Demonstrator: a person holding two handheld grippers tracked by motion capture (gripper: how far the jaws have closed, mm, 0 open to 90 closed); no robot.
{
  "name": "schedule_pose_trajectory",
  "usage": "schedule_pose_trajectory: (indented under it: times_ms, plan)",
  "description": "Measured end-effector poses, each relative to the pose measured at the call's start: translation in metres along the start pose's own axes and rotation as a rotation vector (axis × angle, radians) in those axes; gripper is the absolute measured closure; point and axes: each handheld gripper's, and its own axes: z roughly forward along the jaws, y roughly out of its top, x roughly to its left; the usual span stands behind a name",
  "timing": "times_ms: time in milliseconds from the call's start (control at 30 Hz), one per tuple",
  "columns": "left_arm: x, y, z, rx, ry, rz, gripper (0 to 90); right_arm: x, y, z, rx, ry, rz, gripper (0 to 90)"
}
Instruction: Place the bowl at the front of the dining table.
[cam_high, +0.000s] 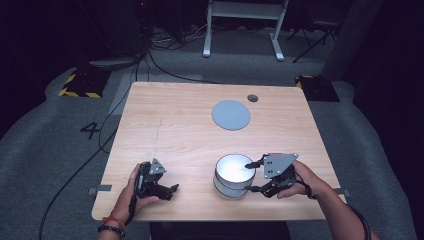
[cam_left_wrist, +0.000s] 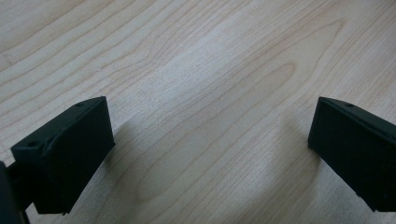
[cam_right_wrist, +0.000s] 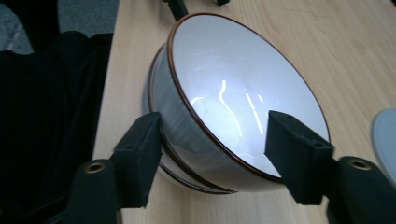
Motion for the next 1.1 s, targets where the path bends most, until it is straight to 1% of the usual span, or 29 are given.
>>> schedule_pose_trajectory:
  times_ms: [67, 200, 333, 433, 467, 500, 533, 633, 733, 800, 833, 867, 967, 1100]
  plan:
    - [0.0, 0.0, 0.0, 0.0, 0.0, 0.0, 0.3, -0.001, 0.002, 0.001, 0.003, 0.032, 0.004, 45.5]
    - [0.0, 0.0, 0.0, 0.0, 0.0, 0.0, 0.3, -0.004, 0.007, 0.004, 0.024, 0.103, -0.002, 53.7]
    - [0.0, 0.0, 0.0, 0.001, 0.005, 0.005, 0.2, -0.009, 0.014, 0.009, 0.041, 0.206, 0.001, 65.2]
    - [0.0, 0.0, 0.0, 0.0, 0.005, 0.005, 0.2, -0.01, 0.017, 0.02, 0.065, 0.286, 0.008, 73.6]
    - [0.0, 0.0, 0.0, 0.001, 0.002, 0.004, 0.2, -0.011, 0.017, 0.023, 0.062, 0.307, 0.008, 76.5]
    - [0.0, 0.0, 0.0, 0.001, 0.002, 0.004, 0.2, -0.011, 0.017, 0.023, 0.062, 0.307, 0.008, 76.5]
    - [0.0, 0.0, 0.0, 0.001, 0.006, 0.006, 0.2, -0.013, 0.019, 0.027, 0.048, 0.348, 0.018, 79.4]
    - [0.0, 0.0, 0.0, 0.001, 0.002, 0.003, 0.3, -0.013, 0.019, 0.028, 0.044, 0.356, 0.029, 79.4]
    - [0.001, 0.001, 0.0, 0.006, 0.004, 0.011, 0.2, -0.018, 0.015, 0.024, -0.003, 0.381, 0.092, 81.1]
    - [0.001, 0.001, 0.0, 0.006, 0.005, 0.011, 0.2, -0.02, 0.013, 0.023, -0.02, 0.395, 0.123, 81.6]
    - [0.001, 0.001, 0.0, 0.007, 0.004, 0.01, 0.2, -0.02, 0.013, 0.023, -0.02, 0.395, 0.123, 81.6]
    - [0.0, 0.001, 0.0, 0.01, -0.011, 0.002, 0.2, -0.022, 0.014, 0.02, -0.04, 0.391, 0.142, 82.4]
    - [0.0, 0.001, 0.0, 0.01, -0.01, 0.002, 0.2, -0.022, 0.016, 0.02, -0.038, 0.384, 0.136, 82.3]
    - [0.0, 0.001, 0.0, 0.01, -0.01, 0.002, 0.2, -0.022, 0.015, 0.02, -0.042, 0.388, 0.151, 82.5]
